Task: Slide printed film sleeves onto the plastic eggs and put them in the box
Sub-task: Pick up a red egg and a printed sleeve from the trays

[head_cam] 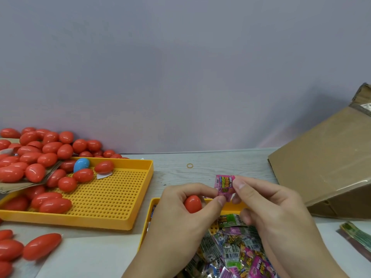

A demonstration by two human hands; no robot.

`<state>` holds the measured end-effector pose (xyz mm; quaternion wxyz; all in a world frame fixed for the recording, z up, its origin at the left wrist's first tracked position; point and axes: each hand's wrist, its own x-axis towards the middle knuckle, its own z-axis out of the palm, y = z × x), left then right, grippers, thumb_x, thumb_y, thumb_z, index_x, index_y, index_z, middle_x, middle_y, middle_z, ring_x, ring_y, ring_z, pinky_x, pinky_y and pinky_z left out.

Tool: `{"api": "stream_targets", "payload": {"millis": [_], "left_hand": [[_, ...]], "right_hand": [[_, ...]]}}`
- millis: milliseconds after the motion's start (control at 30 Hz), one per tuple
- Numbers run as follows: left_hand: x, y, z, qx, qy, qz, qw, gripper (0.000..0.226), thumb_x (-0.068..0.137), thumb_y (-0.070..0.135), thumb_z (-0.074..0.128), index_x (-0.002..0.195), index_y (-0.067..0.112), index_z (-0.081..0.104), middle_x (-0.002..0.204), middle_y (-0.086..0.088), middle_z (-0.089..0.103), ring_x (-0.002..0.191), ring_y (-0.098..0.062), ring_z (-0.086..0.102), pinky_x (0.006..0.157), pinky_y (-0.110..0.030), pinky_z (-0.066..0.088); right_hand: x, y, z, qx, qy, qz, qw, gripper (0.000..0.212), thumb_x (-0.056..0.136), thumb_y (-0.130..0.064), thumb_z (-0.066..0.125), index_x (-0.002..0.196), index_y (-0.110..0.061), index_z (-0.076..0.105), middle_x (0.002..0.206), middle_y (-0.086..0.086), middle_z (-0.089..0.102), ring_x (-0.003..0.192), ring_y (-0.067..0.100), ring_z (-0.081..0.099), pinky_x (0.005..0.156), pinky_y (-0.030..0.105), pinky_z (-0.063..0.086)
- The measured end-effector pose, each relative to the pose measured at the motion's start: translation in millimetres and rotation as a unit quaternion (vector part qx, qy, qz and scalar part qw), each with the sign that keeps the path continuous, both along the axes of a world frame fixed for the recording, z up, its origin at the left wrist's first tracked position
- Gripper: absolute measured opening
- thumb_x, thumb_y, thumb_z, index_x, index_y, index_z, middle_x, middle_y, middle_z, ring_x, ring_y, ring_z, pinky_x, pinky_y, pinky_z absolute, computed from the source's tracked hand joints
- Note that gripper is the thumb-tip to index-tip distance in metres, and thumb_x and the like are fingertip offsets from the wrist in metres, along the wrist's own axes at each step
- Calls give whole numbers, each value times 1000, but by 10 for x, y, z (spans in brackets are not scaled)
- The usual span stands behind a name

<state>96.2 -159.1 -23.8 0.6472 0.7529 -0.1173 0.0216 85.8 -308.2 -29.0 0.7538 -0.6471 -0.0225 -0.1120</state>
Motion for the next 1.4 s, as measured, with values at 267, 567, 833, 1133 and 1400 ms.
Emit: {"api": "stream_targets", "payload": {"millis": [267, 567, 833, 1133, 1400], "left_hand": [[6, 20, -9, -25, -6, -31, 999, 21, 70, 49, 78, 84, 34, 77, 53, 12, 52, 43, -2, 45, 47, -13, 38], [65, 33, -61, -199, 68, -28, 977, 21, 69, 21, 55, 81, 35, 64, 70, -7, 58, 51, -18, 44, 46, -31, 38], [54, 24, -87, -101, 37, 2, 994, 22, 87, 27, 74, 104, 41, 73, 73, 5, 69, 61, -11, 61, 62, -24, 50], [48, 37, -57, -59, 10, 10, 998, 25, 83, 14, 76, 105, 25, 70, 103, 8, 72, 79, -15, 74, 63, -22, 55], [44, 36, -62, -64, 10, -11, 998, 29, 82, 9, 77, 106, 23, 72, 105, 3, 71, 83, -19, 74, 64, -23, 57]], "right_hand": [[4, 20, 29, 17, -18, -39, 999, 32, 50, -48, 72, 78, -35, 80, 61, -4, 70, 50, 4, 60, 49, 10, 44], [-23, -14, 37, -101, -32, -135, 985, 26, 84, -19, 72, 71, -41, 75, 69, -11, 73, 55, 0, 62, 53, 13, 47], [-38, -15, 8, -139, -41, -130, 981, 11, 85, -22, 73, 79, -31, 72, 78, -17, 74, 76, -1, 68, 58, 10, 47], [-26, -9, 2, -164, -50, -101, 980, 9, 90, -24, 66, 88, -31, 72, 77, -13, 72, 61, -3, 58, 68, 16, 51], [-33, -30, -12, -162, -59, -106, 979, 8, 89, -25, 68, 90, -30, 73, 76, -14, 71, 62, -3, 58, 60, 12, 45]]}}
